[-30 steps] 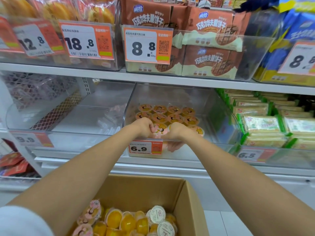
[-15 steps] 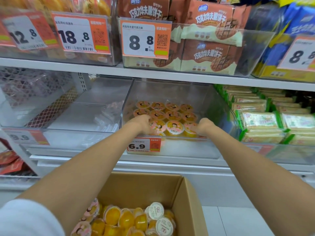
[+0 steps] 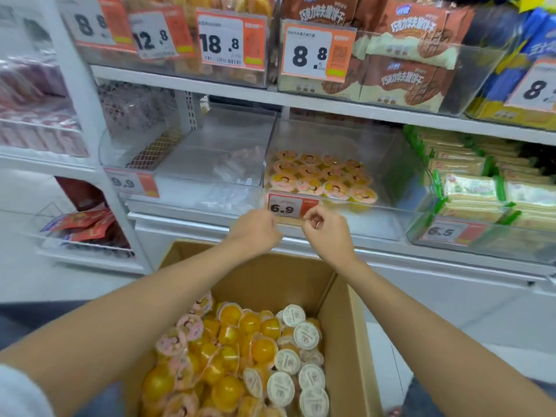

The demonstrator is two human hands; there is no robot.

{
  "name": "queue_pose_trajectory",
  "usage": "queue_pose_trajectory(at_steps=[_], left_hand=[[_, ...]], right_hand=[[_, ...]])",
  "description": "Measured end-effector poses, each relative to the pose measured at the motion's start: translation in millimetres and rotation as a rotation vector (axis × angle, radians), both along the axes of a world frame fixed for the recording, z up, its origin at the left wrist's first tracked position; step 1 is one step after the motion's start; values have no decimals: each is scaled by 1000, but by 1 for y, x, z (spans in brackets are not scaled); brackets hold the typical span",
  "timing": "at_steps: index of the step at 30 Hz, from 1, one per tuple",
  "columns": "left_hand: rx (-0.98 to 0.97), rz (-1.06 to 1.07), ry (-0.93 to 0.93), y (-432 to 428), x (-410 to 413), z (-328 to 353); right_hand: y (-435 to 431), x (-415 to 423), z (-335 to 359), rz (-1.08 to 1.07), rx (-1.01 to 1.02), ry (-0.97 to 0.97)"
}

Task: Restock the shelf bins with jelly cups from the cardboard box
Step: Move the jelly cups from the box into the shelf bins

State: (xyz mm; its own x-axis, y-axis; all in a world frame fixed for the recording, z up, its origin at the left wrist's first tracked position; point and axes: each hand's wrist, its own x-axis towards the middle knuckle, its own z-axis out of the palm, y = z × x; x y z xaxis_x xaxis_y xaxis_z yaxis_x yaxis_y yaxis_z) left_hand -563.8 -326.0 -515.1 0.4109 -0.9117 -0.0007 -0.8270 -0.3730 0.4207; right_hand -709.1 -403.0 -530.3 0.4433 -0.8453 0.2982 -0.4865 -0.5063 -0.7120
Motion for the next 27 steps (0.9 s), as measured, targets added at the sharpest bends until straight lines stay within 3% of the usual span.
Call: queue_pose_trajectory(at_steps=[5, 10, 17, 19, 21, 24, 27], left_hand=[[388, 90, 82, 62, 62, -97], [616, 137, 109, 94, 112, -184], [549, 379, 359, 77, 125, -246], [540, 410, 307, 72, 128, -263], [550, 410, 212, 68, 131, -272], [585, 413, 96, 61, 127, -273], [631, 359, -35, 55, 117, -277]], right_hand=[[35, 22, -91, 233, 258, 397], [41, 49, -184, 356, 519, 690], [46, 111, -275, 383, 747, 724], [51, 130, -298, 317, 845, 700], [57, 142, -316, 243, 794, 760], [61, 144, -321, 168, 480, 849], [60, 133, -313, 187, 430, 713]])
